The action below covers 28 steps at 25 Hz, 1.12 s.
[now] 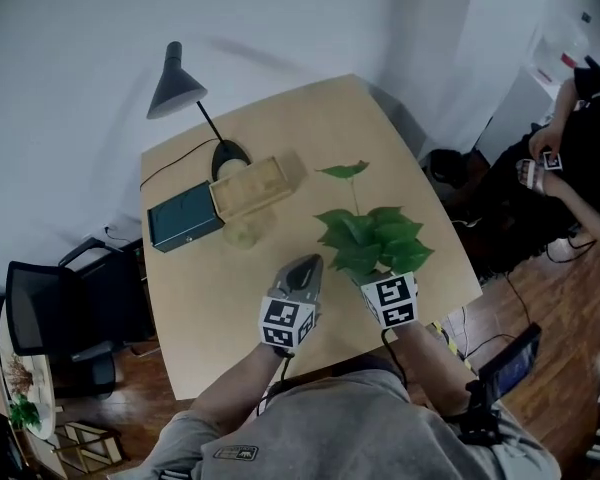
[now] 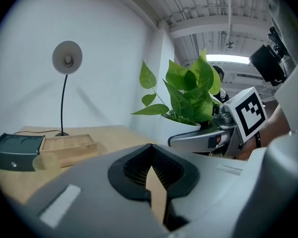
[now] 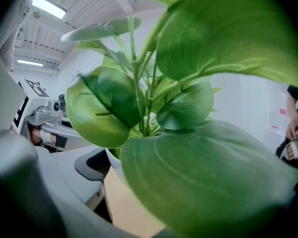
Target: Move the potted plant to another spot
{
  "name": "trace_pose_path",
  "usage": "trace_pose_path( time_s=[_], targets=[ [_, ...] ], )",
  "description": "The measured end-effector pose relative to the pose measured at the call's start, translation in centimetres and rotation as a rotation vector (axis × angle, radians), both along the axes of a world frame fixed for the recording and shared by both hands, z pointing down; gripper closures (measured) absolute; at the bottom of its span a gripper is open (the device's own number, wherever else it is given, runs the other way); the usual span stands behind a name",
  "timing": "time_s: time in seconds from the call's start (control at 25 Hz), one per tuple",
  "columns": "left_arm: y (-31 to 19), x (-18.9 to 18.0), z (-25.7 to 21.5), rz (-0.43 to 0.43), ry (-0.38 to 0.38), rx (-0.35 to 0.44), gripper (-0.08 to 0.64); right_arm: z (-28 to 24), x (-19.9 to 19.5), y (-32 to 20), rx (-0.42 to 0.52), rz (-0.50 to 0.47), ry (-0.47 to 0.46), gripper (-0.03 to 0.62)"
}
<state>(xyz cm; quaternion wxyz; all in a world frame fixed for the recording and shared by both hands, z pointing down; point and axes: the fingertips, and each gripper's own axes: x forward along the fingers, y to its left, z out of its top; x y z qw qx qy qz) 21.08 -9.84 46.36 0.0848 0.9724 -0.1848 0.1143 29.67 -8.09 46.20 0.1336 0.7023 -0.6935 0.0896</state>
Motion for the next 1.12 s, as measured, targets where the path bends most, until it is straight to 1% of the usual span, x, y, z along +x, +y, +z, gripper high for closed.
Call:
trace_pose_path(
  time_s=[0.2,0.4,0.6,0.72,0.88,1.12],
  targets=[
    [-0.3,5.1,1.3,-0.008,-0.032,-0.019,0.560,2.1,4.7,-0.4,-0.043,-0.014,-0.015,0.121],
    [-0.1,7.7,3.2,-0.001,-0.079,-0.049,0.560,4.4,6.9,-0.5,-0.072,-0.018,-0.047,0.121],
    [-0.2,8.9,5.5,0.004,-0.117,-0.086,0.560,7.0,7.5,-1.1,-0.113,-0.021,-0.070,0.121],
    [-0.2,9.4,7.1,0.003,-0.134,-0.112,0.560,8.7,7.8,-1.2,-0.147,-0.031,-0.065,0.121],
    [-0.3,10.5,9.4,0.013,-0.158,-0.135,0.560,11.4,9.1,-1.4,-0.185,-0.014,-0.066,0.121],
    [-0.1,11.6,11.6,0.033,-0.168,-0.169,0.560,14.5,10.4,-1.5,-0.222,0.005,-0.059,0.121]
  ],
)
